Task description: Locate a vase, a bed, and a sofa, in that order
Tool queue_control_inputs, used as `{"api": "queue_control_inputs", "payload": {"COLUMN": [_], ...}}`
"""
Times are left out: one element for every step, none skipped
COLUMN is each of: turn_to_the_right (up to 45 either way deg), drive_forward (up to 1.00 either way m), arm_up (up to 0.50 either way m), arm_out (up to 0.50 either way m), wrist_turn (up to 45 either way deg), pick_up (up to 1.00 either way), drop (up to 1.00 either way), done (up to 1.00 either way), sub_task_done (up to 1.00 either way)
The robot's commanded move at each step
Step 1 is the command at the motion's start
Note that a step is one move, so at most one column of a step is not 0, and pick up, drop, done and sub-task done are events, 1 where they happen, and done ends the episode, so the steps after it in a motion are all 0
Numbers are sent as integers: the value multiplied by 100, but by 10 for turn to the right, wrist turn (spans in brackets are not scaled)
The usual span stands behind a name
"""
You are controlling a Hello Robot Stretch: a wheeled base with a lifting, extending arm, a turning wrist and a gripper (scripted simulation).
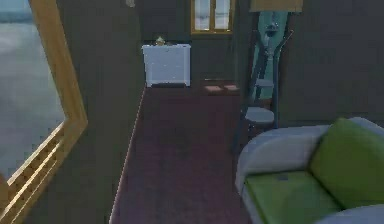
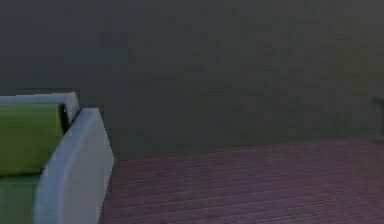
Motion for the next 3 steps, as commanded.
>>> {"api": "queue_control_inputs", "payload": {"turn_to_the_right": [0, -60, 0], "drive_forward": [100, 0, 40], "arm_up": [0, 0, 0], "arm_out": [0, 0, 0], "wrist_turn": [0, 0, 0], "pick_up": [0, 0, 0], "drop": [0, 0, 0], "done": [0, 0, 0], "sub_task_done": [0, 0, 0]}}
